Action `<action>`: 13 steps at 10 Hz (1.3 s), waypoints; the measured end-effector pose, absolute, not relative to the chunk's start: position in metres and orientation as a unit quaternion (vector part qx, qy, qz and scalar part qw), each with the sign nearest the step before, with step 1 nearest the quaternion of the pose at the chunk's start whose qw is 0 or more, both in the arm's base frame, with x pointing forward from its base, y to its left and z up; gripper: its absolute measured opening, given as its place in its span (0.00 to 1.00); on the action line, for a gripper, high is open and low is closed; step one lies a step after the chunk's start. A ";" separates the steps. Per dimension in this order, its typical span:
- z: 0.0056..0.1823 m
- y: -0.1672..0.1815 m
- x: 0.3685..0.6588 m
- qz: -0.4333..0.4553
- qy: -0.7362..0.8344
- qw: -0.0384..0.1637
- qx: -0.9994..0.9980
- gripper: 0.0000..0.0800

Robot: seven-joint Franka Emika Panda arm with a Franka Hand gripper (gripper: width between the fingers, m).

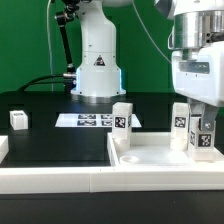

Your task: Assemble square table

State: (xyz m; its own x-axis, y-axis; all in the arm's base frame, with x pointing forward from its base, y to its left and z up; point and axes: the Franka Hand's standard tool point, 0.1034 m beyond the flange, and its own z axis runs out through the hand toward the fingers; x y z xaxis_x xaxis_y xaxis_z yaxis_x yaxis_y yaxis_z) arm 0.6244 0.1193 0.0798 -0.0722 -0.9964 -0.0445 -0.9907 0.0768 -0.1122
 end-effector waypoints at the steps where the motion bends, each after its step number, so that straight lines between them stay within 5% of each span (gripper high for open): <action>1: 0.080 0.119 0.624 -0.025 0.735 0.055 -0.676 0.36; 3: 0.080 0.120 0.625 -0.026 0.736 0.057 -0.674 0.46; 5: 0.080 0.121 0.625 -0.027 0.728 0.057 -0.682 0.76; 13: 0.082 0.119 0.627 -0.041 0.426 0.040 -0.903 0.81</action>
Offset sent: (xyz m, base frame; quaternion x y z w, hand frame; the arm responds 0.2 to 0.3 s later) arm 0.0000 0.0000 0.0000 0.0000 0.0000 -0.0650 0.9979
